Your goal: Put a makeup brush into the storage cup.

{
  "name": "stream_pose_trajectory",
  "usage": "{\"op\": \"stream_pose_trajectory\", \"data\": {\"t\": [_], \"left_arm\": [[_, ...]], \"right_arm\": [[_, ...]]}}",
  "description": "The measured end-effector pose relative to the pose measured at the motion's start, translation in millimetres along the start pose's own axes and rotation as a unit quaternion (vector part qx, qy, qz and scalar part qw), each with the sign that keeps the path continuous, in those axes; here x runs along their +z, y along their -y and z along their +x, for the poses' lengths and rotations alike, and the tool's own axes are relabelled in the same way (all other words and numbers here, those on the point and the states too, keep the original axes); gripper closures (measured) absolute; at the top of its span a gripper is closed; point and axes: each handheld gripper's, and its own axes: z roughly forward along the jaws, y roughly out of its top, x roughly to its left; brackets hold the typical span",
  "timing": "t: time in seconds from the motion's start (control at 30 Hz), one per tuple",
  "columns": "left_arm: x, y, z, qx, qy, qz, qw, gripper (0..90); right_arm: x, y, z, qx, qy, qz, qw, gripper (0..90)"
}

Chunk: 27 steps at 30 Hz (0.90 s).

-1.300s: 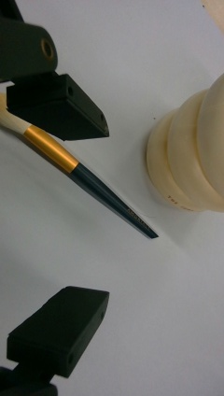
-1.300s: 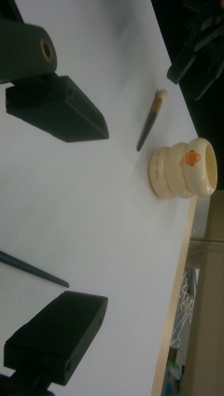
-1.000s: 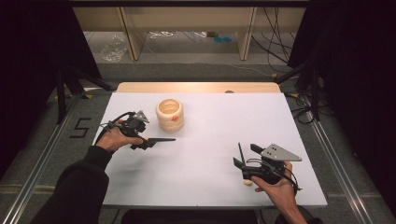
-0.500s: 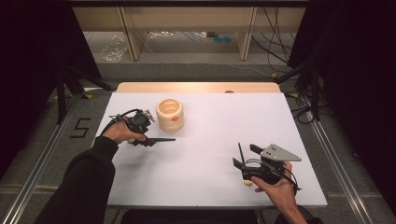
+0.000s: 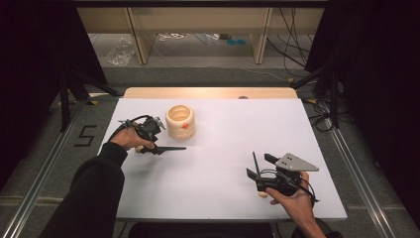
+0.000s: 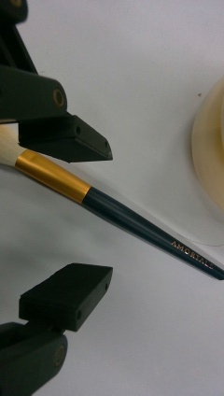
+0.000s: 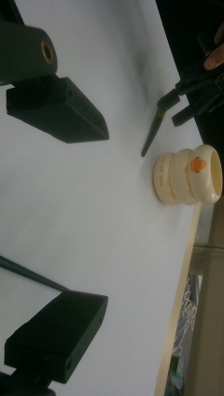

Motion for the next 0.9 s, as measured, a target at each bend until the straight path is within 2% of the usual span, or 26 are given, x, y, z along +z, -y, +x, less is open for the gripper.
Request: {"op": "stream_pose_trajectory", "data": {"t": [0.13,0.4,0.8,0.9], "left_arm": [[1.3,-1.5,1.0,0.009,-0.007,0.016,0.9998,41.2],[1.5,-8.9,2.1,0.021,-0.002,0.032,0.9993,44.7],[10.5,-7.7,7.0,0.018,0.001,0.051,0.9985,49.4],[10.9,-6.6,7.5,0.017,0.002,0.055,0.9984,51.6]], "right_arm": [[-0.9,-0.3,-0.1,-0.005,0.006,0.006,1.0,18.1],[-1.2,-0.5,-0.3,-0.008,0.004,0.007,0.9999,18.4],[0.6,0.1,-0.5,-0.012,0.002,-0.003,0.9999,18.4],[-0.8,-0.4,-0.6,-0.014,0.003,0.007,0.9999,18.4]]}}
